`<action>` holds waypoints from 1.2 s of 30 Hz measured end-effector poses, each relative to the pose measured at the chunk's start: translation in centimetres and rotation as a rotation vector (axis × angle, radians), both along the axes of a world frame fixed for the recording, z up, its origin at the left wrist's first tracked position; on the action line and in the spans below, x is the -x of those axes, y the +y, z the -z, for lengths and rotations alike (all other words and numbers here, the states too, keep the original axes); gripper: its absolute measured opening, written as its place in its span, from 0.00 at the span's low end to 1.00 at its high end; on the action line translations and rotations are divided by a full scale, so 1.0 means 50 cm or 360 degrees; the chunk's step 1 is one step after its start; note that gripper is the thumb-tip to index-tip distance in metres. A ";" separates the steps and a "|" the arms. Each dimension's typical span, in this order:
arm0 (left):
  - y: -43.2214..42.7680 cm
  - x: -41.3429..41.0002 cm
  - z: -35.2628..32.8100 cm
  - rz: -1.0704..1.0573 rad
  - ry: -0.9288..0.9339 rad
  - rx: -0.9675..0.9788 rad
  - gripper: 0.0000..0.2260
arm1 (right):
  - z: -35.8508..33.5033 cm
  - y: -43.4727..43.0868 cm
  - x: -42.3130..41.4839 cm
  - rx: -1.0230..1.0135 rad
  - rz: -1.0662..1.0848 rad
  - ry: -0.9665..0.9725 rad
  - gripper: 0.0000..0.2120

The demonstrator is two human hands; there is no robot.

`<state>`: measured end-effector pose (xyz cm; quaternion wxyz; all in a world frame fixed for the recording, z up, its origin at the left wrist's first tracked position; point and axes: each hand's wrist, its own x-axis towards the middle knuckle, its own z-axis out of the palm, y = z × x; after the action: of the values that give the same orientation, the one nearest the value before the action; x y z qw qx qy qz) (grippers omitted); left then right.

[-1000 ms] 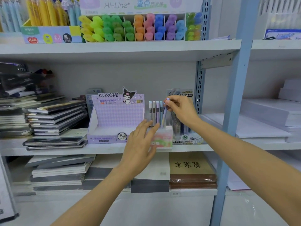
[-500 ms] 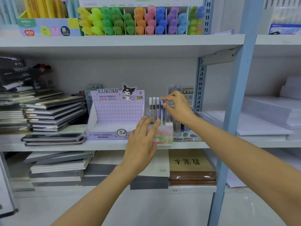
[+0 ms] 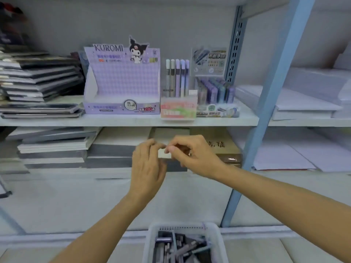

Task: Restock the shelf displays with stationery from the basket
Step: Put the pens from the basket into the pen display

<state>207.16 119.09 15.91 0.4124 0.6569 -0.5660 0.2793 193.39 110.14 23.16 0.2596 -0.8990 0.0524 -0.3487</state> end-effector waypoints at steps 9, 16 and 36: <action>0.126 0.002 0.428 0.0018 0.0425 -0.1318 0.17 | 0.468 -0.017 -0.013 -0.0446 0.0095 0.1085 0.08; 0.194 0.011 0.584 -0.0042 0.0567 -0.1981 0.27 | 0.724 0.018 0.016 -0.0673 0.0401 0.1748 0.11; 0.151 0.043 0.597 0.0022 0.1364 -0.1555 0.08 | 0.758 0.018 0.056 -0.1961 0.0056 0.1814 0.10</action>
<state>204.99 126.64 -13.95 0.2572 0.8184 -0.4174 -0.2998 190.61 111.06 -14.73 0.6325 -0.6340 0.3706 0.2461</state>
